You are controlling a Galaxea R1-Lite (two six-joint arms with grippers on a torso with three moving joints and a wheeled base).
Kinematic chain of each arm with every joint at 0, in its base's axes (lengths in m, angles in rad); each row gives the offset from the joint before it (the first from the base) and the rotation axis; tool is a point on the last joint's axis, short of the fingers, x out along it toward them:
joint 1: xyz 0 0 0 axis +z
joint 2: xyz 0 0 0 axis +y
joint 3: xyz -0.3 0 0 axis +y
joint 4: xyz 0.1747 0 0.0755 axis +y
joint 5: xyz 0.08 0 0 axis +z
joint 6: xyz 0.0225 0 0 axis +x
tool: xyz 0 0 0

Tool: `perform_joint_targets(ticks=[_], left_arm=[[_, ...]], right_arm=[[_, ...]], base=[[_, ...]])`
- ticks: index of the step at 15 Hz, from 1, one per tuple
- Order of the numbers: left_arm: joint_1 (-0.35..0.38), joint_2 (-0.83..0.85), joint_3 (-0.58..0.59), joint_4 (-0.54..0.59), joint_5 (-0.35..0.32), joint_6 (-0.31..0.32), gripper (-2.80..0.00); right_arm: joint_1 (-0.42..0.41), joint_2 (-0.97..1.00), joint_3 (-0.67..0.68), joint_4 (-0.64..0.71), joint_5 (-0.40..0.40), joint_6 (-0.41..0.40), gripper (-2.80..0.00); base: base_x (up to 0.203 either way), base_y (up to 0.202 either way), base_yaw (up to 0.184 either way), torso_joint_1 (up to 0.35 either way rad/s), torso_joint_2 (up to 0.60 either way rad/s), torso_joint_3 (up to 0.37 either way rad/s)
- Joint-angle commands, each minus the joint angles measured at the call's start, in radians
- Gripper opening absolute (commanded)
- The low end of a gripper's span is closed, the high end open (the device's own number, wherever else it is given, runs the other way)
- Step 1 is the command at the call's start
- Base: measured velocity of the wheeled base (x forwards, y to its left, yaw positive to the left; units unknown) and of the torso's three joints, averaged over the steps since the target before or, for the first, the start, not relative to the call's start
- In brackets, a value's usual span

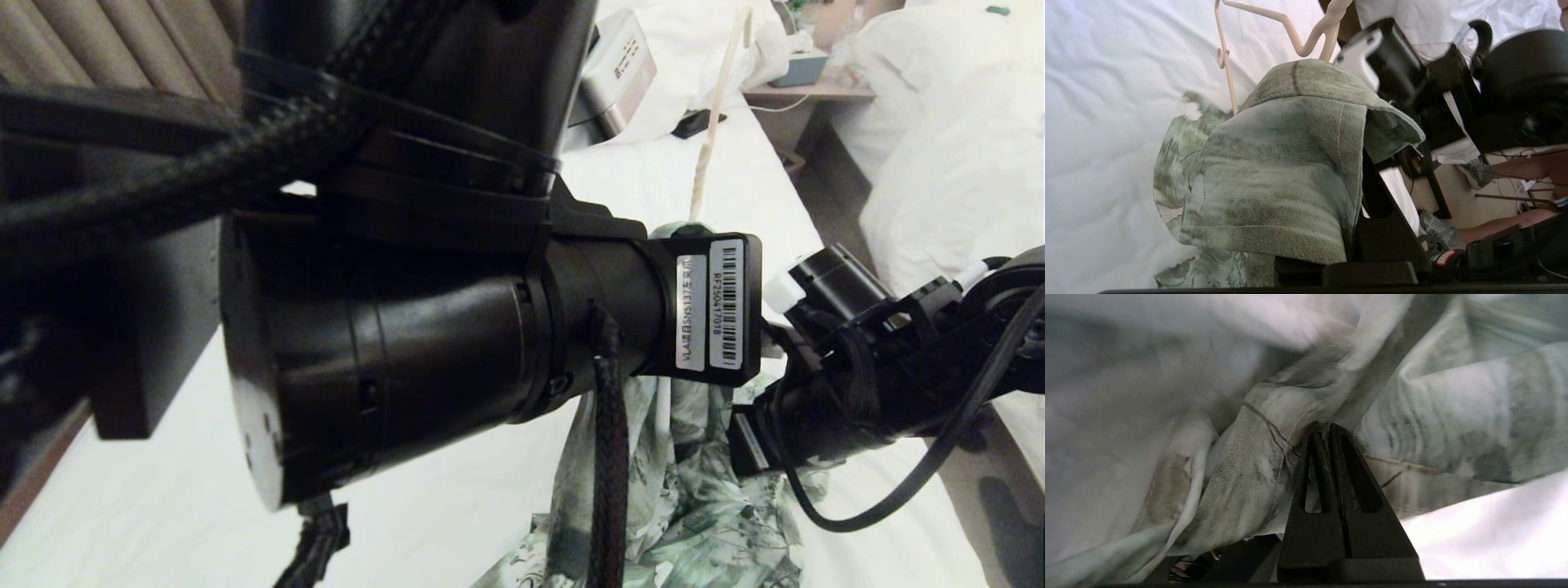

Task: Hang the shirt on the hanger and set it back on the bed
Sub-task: Hook the other side of the shirt onto the hanger

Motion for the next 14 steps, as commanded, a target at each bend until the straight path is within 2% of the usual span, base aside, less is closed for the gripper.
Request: perform_joint_targets(ticks=[1, 4, 7, 11, 14], left_arm=[[-0.002, -0.004, 0.014, 0.001, 0.003, -0.031, -2.80], [-0.019, -0.025, 0.032, 0.002, 0.005, -0.160, -2.80], [-0.035, -0.060, 0.112, 0.000, 0.013, -0.217, -2.80], [-0.040, -0.087, 0.217, -0.076, 0.022, -0.247, -2.80], [-0.040, -0.101, 0.191, -0.080, 0.023, -0.243, -2.80]], right_arm=[[0.022, -0.020, 0.028, 0.004, -0.016, 0.017, -2.80], [-0.009, -0.120, 0.034, 0.027, -0.031, 0.054, -2.80], [-0.060, -0.203, 0.022, 0.082, -0.037, 0.070, -2.80], [-0.128, -0.185, -0.003, 0.079, -0.036, 0.071, -2.80], [-0.137, -0.129, 0.001, 0.022, -0.031, 0.069, -2.80]], base=[[0.000, 0.000, 0.000, 0.000, 0.00, 0.000], [0.000, 0.000, 0.000, 0.000, 0.00, 0.000], [0.000, 0.000, 0.000, 0.000, 0.00, 0.000], [0.000, 0.000, 0.000, 0.000, 0.00, 0.000], [0.000, 0.000, 0.000, 0.000, 0.00, 0.000]])
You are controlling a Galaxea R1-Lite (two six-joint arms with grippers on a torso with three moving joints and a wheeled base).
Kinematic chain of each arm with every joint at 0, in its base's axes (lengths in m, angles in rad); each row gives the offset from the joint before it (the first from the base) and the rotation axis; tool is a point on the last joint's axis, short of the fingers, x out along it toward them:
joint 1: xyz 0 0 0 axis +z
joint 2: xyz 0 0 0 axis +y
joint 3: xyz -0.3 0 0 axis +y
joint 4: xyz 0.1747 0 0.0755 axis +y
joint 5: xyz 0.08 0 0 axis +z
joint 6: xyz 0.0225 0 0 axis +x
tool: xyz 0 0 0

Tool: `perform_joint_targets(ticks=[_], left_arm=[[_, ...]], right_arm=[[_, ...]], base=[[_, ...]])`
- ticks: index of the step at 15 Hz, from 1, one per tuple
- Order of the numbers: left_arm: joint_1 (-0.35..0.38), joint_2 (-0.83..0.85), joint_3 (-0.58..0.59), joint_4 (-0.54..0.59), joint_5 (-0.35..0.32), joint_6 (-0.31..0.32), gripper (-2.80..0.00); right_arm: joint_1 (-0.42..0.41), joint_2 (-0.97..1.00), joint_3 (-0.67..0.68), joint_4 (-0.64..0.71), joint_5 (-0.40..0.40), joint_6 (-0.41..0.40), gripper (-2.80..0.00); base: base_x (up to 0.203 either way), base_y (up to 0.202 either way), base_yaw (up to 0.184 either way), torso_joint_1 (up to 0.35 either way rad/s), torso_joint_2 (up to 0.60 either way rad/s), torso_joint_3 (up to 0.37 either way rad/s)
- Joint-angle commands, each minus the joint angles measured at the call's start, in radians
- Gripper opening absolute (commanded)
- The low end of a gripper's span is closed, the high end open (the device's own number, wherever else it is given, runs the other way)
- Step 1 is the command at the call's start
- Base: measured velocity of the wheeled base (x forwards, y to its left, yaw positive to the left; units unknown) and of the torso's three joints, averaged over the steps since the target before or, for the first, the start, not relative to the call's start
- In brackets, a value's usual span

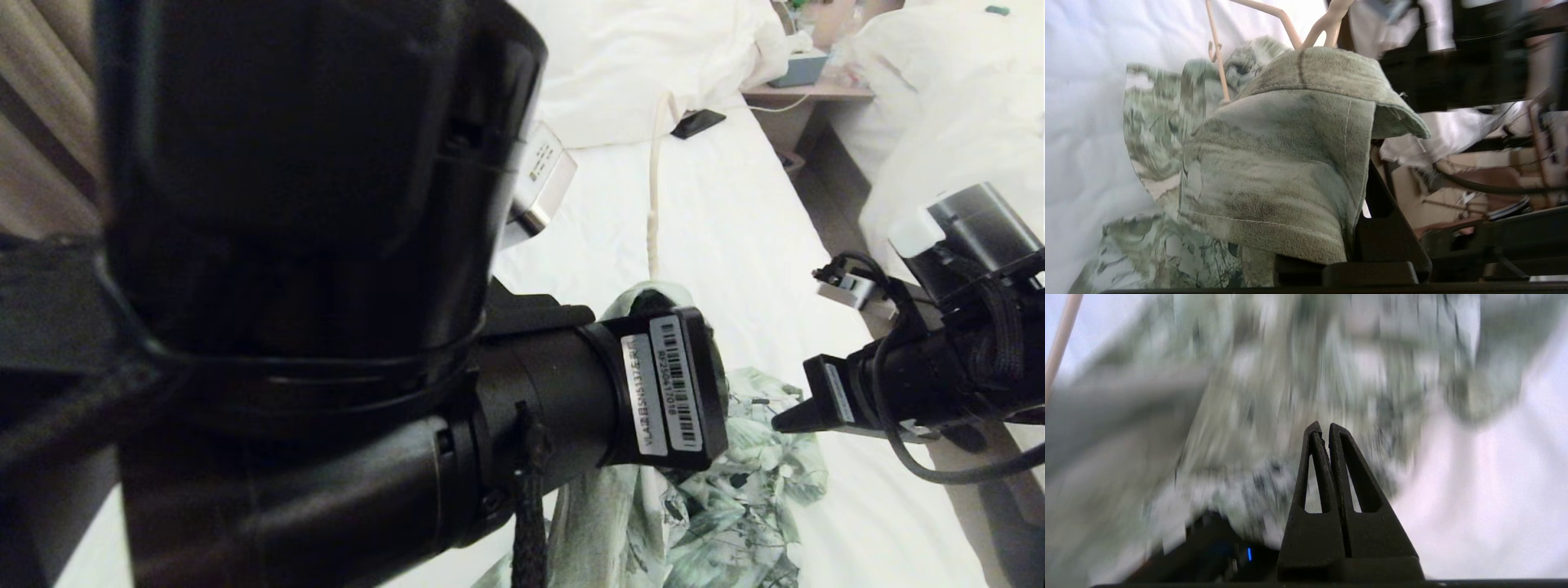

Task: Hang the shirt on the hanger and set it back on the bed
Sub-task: Hook the other side of the shirt onto the hanger

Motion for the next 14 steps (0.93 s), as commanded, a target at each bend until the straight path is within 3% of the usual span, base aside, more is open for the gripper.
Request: perform_joint_targets(ticks=[1, 6, 10, 11, 12, 14], left_arm=[[0.000, -0.014, -0.028, 0.009, 0.003, -0.001, -2.80], [-0.009, -0.025, -0.035, 0.011, 0.003, 0.012, -2.80], [-0.017, -0.026, -0.035, 0.011, 0.003, 0.012, -2.80], [-0.017, -0.026, -0.035, 0.011, 0.003, 0.012, -2.80], [-0.017, -0.028, -0.035, 0.011, 0.003, 0.012, -2.80], [-0.017, -0.025, -0.036, 0.009, 0.005, 0.012, -2.80]], right_arm=[[-0.015, 0.039, 0.003, -0.048, 0.006, 0.003, -2.80], [-0.056, 0.158, -0.011, -0.179, 0.047, 0.004, -2.80], [-0.045, 0.271, -0.112, -0.258, 0.055, 0.011, -2.80], [-0.039, 0.294, -0.137, -0.260, 0.056, 0.018, -2.57], [-0.025, 0.312, -0.156, -0.260, 0.056, 0.042, 0.00], [-0.003, 0.338, -0.184, -0.260, 0.058, 0.079, 0.00]], base=[[0.000, 0.000, 0.000, 0.000, 0.00, 0.000], [0.000, 0.000, 0.000, 0.000, 0.00, 0.000], [0.000, 0.000, 0.000, 0.000, 0.00, 0.000], [0.000, 0.000, 0.000, 0.000, 0.00, 0.000], [0.000, 0.000, 0.000, 0.000, 0.00, 0.000], [0.000, 0.000, 0.000, 0.000, 0.00, 0.000]])
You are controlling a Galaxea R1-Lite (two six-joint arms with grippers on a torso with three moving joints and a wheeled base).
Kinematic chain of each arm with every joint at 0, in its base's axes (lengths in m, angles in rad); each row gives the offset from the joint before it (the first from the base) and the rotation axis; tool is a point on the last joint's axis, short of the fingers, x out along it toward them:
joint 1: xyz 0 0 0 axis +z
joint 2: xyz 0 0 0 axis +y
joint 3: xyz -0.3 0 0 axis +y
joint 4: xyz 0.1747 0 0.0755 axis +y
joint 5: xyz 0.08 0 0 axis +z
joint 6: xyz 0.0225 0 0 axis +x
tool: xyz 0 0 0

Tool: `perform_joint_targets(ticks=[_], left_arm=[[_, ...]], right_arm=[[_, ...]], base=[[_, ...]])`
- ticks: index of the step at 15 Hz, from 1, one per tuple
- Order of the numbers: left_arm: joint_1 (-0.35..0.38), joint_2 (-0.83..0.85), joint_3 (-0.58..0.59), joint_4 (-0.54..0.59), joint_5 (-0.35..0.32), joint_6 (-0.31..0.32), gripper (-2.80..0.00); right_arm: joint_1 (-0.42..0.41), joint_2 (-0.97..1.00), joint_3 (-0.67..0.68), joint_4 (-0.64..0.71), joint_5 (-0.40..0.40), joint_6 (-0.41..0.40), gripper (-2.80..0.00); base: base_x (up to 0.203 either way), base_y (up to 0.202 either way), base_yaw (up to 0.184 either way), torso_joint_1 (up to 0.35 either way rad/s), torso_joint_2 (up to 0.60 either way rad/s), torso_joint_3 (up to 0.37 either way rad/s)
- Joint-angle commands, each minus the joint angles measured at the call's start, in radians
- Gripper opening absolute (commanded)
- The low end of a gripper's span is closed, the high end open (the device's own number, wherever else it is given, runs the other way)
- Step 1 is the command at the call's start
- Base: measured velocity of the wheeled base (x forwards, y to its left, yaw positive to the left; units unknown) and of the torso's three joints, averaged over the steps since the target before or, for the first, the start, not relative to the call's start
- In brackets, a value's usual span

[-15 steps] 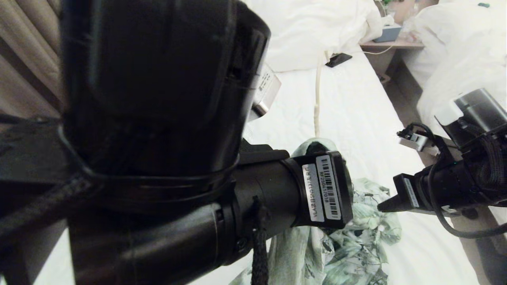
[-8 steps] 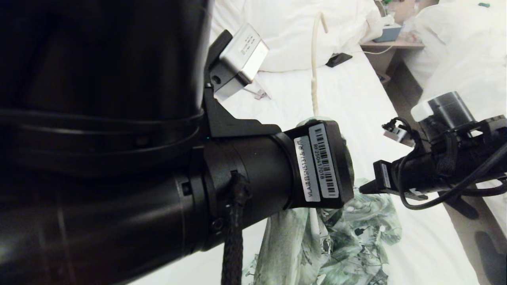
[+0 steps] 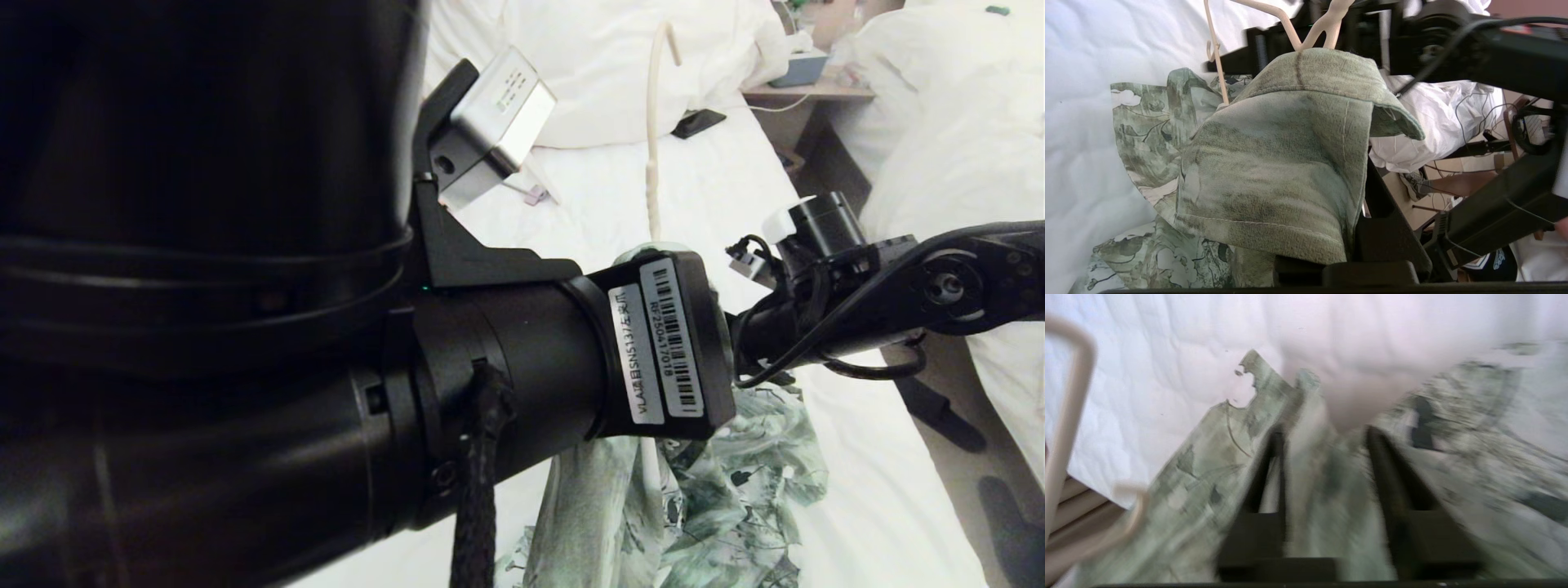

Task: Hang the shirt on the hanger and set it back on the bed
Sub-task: Hook the other side of the shirt onto the hanger

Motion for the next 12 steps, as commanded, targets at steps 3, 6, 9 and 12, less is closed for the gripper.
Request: perform_joint_targets(ticks=[3, 6, 9, 12], left_arm=[[0.000, 0.003, -0.001, -0.003, 0.010, -0.002, -2.80], [0.000, 0.002, -0.003, -0.003, 0.013, -0.002, -2.80], [0.000, 0.000, -0.005, -0.003, 0.016, -0.002, -2.80], [0.000, 0.000, -0.006, -0.003, 0.017, 0.000, -2.80]], right_arm=[[0.025, 0.061, -0.051, 0.004, 0.002, 0.048, 0.00], [0.042, 0.081, -0.055, 0.010, 0.003, 0.051, 0.00], [0.061, 0.095, -0.051, 0.012, 0.004, 0.051, 0.00], [0.067, 0.087, -0.049, 0.012, 0.004, 0.051, -2.80]], base=[[0.000, 0.000, 0.000, 0.000, 0.00, 0.000], [0.000, 0.000, 0.000, 0.000, 0.00, 0.000], [0.000, 0.000, 0.000, 0.000, 0.00, 0.000], [0.000, 0.000, 0.000, 0.000, 0.00, 0.000]])
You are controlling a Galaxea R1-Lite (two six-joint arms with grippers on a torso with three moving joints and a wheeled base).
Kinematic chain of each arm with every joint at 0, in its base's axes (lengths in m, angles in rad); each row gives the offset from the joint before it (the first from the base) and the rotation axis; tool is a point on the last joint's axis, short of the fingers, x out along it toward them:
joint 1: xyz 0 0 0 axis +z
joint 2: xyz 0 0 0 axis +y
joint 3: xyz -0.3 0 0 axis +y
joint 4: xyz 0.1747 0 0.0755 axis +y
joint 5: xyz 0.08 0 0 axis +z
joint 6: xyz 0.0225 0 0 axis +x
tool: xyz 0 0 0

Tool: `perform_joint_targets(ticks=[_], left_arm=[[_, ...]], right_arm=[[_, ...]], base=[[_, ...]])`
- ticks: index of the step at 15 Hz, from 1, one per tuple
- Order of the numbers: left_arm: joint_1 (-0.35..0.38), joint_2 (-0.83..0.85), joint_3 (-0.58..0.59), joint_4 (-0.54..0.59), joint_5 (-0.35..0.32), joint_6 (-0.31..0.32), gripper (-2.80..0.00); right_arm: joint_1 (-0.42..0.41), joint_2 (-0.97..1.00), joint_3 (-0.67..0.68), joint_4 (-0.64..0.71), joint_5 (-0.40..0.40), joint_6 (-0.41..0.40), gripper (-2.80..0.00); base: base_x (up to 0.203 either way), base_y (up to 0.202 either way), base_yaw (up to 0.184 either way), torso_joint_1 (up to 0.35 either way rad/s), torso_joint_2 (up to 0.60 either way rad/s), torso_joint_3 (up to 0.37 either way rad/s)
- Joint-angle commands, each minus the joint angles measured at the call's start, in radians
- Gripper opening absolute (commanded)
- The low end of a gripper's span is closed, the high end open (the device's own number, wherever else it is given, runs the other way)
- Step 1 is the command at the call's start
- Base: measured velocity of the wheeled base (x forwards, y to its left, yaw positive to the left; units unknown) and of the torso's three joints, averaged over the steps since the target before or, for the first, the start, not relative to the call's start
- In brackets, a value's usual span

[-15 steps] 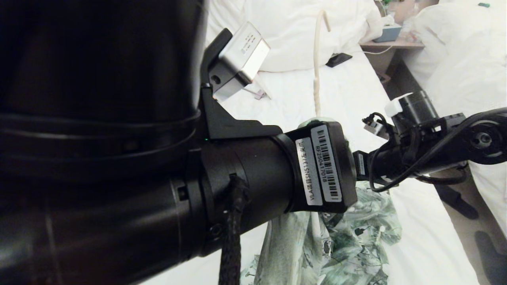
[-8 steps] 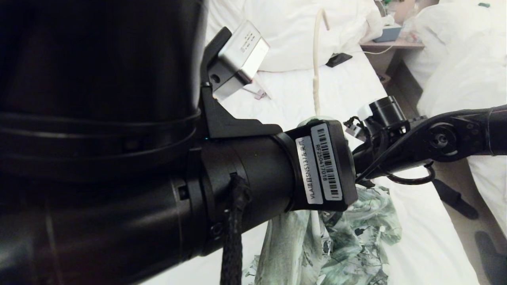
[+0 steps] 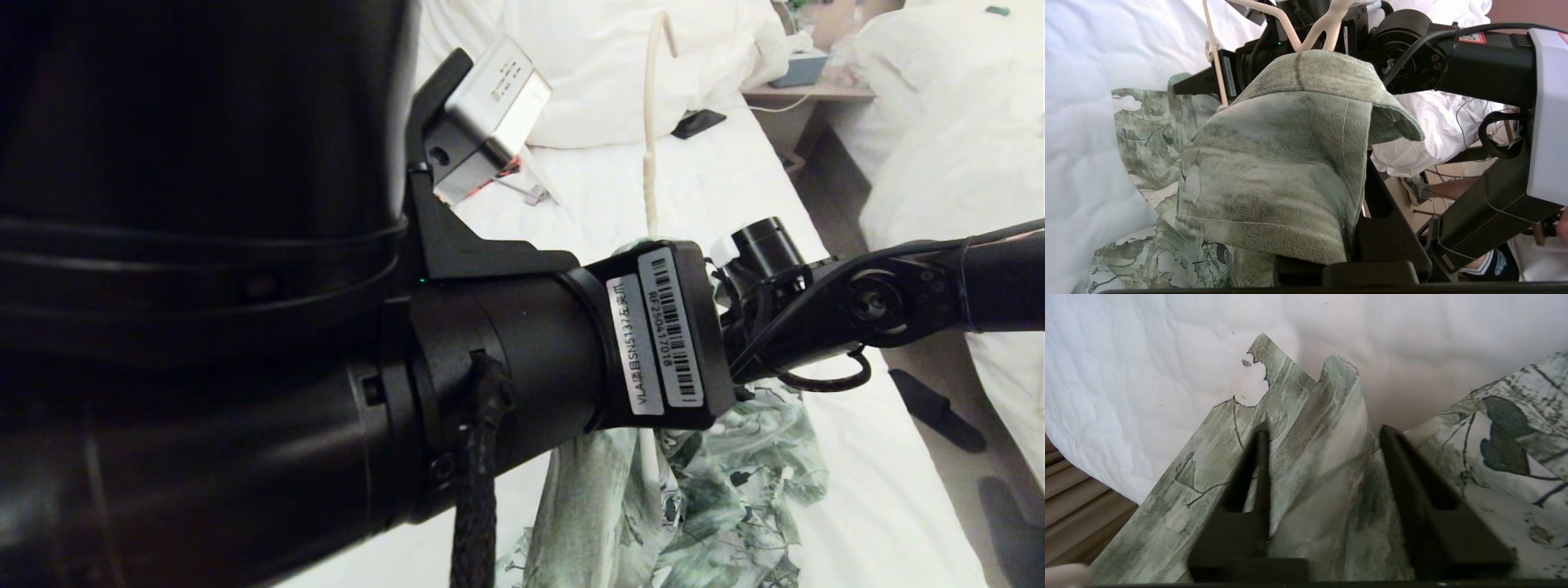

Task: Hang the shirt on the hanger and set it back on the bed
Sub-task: Hook the other side of the shirt onto the hanger

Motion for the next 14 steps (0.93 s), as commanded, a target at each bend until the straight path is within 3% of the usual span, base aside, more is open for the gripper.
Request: perform_joint_targets(ticks=[1, 10, 14], left_arm=[[0.001, 0.000, -0.001, -0.001, 0.004, 0.001, -2.80], [0.026, 0.016, 0.002, 0.000, 0.018, 0.009, -2.80], [0.018, 0.025, 0.003, 0.003, 0.013, 0.008, -2.80]], right_arm=[[-0.004, -0.007, 0.004, 0.003, 0.001, 0.004, -2.80], [-0.158, -0.032, -0.018, 0.011, -0.001, 0.004, -2.80], [-0.180, -0.028, -0.055, -0.008, -0.012, -0.001, -2.80]], base=[[0.000, 0.000, 0.000, 0.000, 0.00, 0.000], [0.000, 0.000, 0.000, 0.000, 0.00, 0.000], [0.000, 0.000, 0.000, 0.000, 0.00, 0.000]])
